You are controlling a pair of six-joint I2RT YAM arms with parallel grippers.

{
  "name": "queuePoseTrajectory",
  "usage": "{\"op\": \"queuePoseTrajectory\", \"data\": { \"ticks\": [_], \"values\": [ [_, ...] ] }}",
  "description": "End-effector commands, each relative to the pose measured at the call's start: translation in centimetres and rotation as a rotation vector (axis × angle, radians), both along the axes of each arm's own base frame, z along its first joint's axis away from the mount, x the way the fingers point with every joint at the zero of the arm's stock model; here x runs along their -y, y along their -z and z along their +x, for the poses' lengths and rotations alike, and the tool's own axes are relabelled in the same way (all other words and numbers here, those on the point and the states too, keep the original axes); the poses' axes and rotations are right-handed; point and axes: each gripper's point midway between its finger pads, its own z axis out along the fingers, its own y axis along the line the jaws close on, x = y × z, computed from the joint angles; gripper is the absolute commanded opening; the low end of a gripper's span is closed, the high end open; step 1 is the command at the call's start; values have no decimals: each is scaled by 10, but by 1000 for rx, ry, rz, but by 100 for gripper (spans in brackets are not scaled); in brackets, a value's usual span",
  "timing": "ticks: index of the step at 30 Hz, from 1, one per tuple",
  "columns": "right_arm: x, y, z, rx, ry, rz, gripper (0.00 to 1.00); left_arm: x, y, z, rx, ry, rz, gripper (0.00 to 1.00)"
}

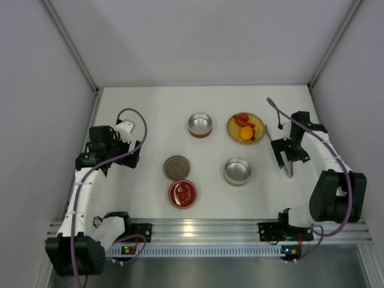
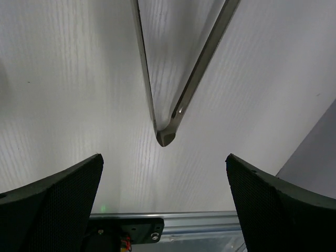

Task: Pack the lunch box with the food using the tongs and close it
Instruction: Pick up the clamp at the center of the board.

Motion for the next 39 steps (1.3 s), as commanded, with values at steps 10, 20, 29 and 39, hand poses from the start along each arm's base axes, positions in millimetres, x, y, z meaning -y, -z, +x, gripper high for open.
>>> {"op": "queuePoseTrajectory", "data": {
  "ticks": [10, 20, 29, 39],
  "values": [
    [-3, 48, 53, -38, 39, 81, 97, 11, -5, 14, 83, 84, -18, 98],
    [3, 67, 92, 43, 87, 69, 83, 12, 5, 26, 93, 80, -30, 98],
    [7, 83, 100, 42, 82, 68, 78, 13, 18, 30, 69, 66, -46, 98],
    [13, 92, 98, 43, 106, 85, 71, 13, 20, 33, 64, 57, -53, 98]
  ]
}}
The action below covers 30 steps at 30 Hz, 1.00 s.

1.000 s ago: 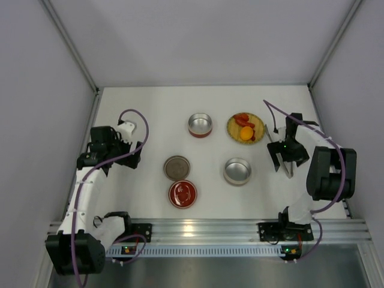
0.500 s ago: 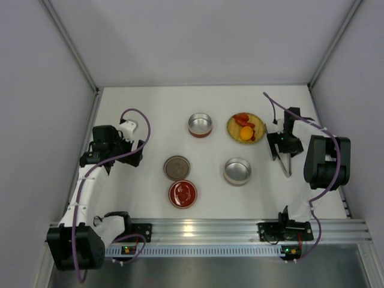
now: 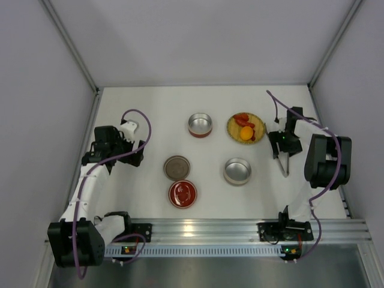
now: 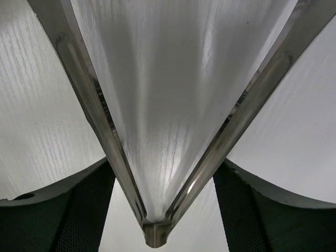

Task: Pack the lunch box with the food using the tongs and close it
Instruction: Pick up the clamp at the center of the board.

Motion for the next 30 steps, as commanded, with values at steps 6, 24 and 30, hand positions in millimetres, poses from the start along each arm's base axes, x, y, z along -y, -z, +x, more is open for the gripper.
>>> {"op": "queuePoseTrajectory", "data": {
  "ticks": [6, 24, 30],
  "values": [
    [23, 19, 26, 74, 54, -31, 76, 5, -9, 11, 45, 5, -31, 98],
    [41, -48, 27, 189, 37, -9, 41, 4, -7, 13, 12, -22, -41, 98],
    [47, -113, 20, 258, -28, -16, 37, 7, -15, 17, 16, -29, -68, 98]
  ]
}}
